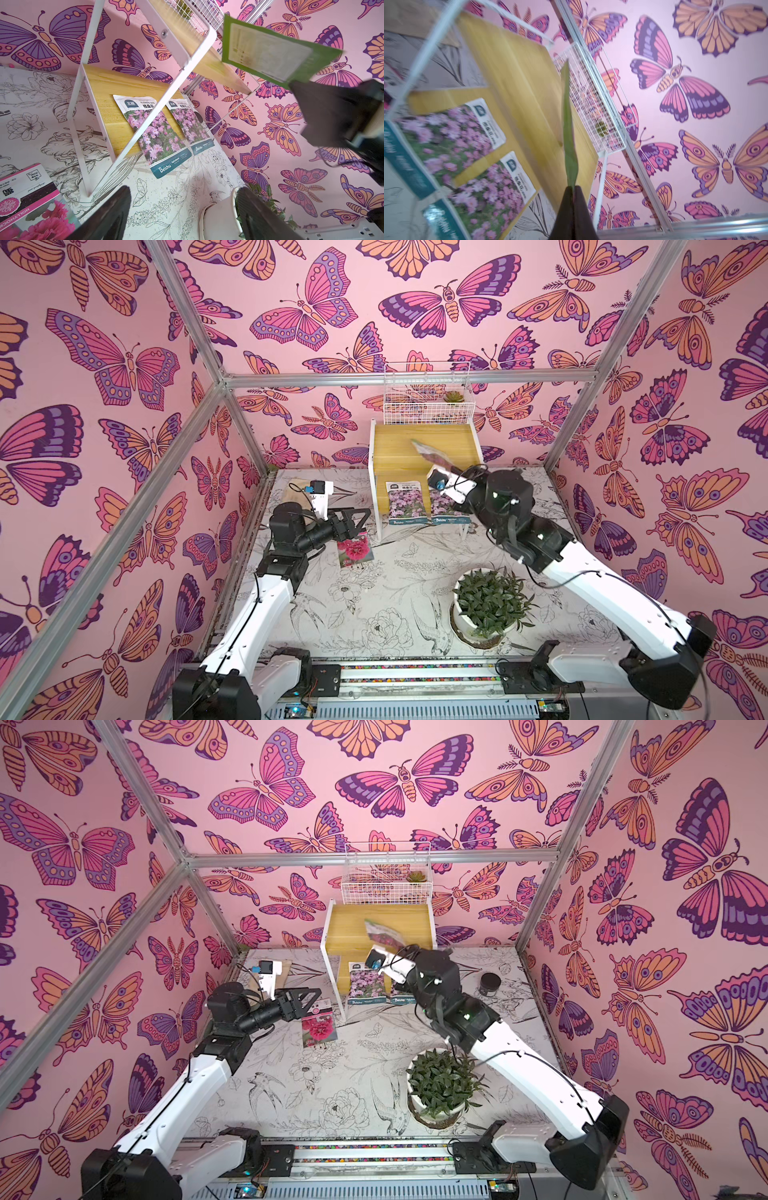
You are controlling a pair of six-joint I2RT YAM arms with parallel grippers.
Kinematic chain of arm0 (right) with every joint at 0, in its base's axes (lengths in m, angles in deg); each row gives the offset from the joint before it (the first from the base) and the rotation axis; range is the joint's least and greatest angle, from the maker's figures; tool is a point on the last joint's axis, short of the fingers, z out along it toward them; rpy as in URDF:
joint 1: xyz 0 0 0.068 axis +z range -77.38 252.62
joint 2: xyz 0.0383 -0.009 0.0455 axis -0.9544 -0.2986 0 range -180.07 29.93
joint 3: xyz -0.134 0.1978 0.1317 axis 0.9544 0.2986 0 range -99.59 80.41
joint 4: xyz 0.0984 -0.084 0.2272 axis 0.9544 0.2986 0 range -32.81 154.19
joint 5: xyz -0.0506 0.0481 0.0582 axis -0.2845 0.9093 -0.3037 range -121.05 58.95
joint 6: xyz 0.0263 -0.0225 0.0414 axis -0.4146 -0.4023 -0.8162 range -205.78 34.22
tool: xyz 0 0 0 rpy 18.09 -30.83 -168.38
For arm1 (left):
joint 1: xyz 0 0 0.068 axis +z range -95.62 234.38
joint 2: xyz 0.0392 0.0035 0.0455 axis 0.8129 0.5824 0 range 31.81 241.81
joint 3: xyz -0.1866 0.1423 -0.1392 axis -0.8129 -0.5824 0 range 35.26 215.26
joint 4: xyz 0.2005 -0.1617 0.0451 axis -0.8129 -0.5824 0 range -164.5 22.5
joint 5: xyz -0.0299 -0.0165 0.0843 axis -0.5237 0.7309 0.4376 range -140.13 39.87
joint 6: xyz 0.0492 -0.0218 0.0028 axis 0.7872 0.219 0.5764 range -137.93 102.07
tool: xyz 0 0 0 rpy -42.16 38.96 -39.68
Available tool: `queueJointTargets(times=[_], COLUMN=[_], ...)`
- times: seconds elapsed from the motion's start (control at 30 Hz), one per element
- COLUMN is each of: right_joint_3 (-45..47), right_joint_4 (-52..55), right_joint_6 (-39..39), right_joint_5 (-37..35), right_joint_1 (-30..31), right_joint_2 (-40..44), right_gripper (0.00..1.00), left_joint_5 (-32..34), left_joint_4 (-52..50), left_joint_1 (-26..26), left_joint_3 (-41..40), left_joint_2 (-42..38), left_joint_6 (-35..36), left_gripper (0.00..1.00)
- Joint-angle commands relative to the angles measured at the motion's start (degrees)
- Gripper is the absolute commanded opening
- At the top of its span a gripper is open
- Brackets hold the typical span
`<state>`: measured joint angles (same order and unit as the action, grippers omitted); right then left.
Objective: Take the seed bag off the shelf
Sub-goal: Pick up the seed packet from the shelf, then place the seed packet at the center of the board.
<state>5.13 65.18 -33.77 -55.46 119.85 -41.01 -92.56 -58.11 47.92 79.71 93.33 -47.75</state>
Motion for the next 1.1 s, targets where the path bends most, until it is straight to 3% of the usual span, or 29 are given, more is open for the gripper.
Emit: queueJointTargets(times=[0.0, 0.2, 0.3, 0.43, 0.6, 0.87, 1.07], right_joint_3=[5.0, 16.1, 19.4, 25.1, 26.6, 19.9, 13.5], right_joint_4=[3.3, 5.6, 8.2, 2.4, -1.9, -1.1, -1.7], right_joint_6=[-3.7, -15.3, -20.3, -22.6, -24.1, -25.7, -22.7], right_joint_5=[-8.3, -16.7, -20.3, -17.2, -12.6, -3.3, -5.5], right_joint_1=[10.8, 27.6, 29.8, 28.4, 23.3, 14.4, 13.9], right_joint_2=[5.0, 10.7, 10.4, 8.8, 0.8, -13.3, -24.2], right_gripper=[0.02, 0.02, 0.00, 0.00, 0.00, 0.00, 0.00], left_joint_5=[4.8, 2.6, 1.4, 2.2, 1.8, -1.3, -2.0], left_joint_4=[-5.5, -7.4, -7.5, -7.5, -7.0, -3.7, -3.6], left_joint_1=[1.4, 9.1, 13.3, 15.0, 15.2, 15.3, 15.2], left_joint_3=[1.9, 0.3, -1.3, -3.0, -4.7, -7.7, -9.4], left_joint_2=[-0.3, -0.6, -1.3, -1.1, 0.9, 1.4, 0.2], left_joint_6=[2.0, 2.1, 2.0, 2.8, 3.2, 0.9, 1.0], left_gripper=[0.84, 0.85, 0.85, 0.86, 0.86, 0.85, 0.85])
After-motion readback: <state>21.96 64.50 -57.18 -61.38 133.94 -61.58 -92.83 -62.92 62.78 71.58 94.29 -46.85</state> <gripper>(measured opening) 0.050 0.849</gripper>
